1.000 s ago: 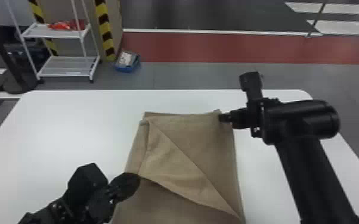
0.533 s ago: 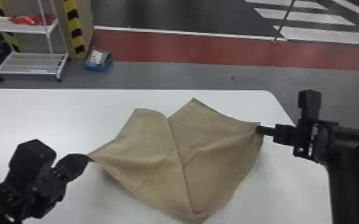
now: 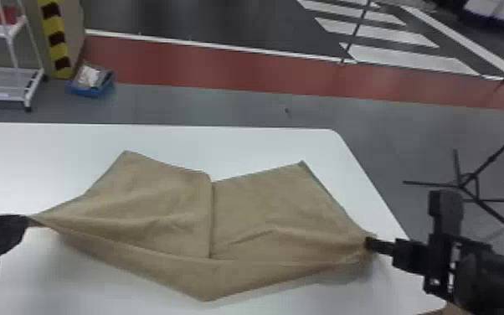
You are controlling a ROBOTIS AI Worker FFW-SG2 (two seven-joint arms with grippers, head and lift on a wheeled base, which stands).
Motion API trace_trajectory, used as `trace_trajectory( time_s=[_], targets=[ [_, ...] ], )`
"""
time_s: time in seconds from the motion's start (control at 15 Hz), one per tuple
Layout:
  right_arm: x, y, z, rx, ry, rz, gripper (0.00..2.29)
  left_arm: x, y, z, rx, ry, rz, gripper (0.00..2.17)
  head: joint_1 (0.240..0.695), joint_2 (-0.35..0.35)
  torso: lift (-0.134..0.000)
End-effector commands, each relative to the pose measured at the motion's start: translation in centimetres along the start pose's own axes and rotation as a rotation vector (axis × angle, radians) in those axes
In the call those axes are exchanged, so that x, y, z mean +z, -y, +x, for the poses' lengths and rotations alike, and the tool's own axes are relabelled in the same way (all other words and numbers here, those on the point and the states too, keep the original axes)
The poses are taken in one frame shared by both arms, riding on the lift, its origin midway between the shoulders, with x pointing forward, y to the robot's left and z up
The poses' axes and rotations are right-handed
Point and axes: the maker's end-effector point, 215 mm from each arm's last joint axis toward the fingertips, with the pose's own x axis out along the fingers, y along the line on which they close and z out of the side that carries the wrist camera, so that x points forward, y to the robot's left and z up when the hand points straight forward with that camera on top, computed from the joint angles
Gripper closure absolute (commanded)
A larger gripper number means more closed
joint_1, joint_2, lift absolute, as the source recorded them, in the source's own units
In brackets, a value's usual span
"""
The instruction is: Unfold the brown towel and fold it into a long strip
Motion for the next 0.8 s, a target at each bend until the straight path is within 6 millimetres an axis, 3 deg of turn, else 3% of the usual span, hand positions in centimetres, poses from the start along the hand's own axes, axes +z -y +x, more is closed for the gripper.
trace_trajectory(
  time_s=[0.0, 0.13, 0.33, 0.47, 0.73],
  targets=[
    [-0.4, 1.1, -2.6, -0.05, 0.012, -0.036, 0.0, -0.1, -0.7, -0.5, 0.013, -0.013, -0.004, 1.32, 0.695, -0.278, -0.123],
    [2.1, 0.7, -4.7, -0.044, 0.083, -0.121, 0.05, -0.4, -0.6, -0.6, 0.01, -0.021, -0.002, 1.31, 0.695, -0.278, -0.123],
    [7.4, -0.6, -7.0, -0.057, 0.228, -0.538, 0.05, -0.5, -0.4, -0.9, -0.003, -0.023, 0.007, 1.31, 0.695, -0.275, -0.123],
    [7.5, -1.2, -7.7, -0.054, 0.212, -0.787, 0.07, -0.8, -0.2, -0.9, -0.008, -0.028, 0.008, 1.32, 0.695, -0.27, -0.123],
    [3.7, -1.2, -8.8, 0.044, 0.085, -1.141, 0.09, -1.1, 0.0, -1.0, -0.015, -0.033, 0.007, 1.31, 0.695, -0.265, -0.123]
  ],
)
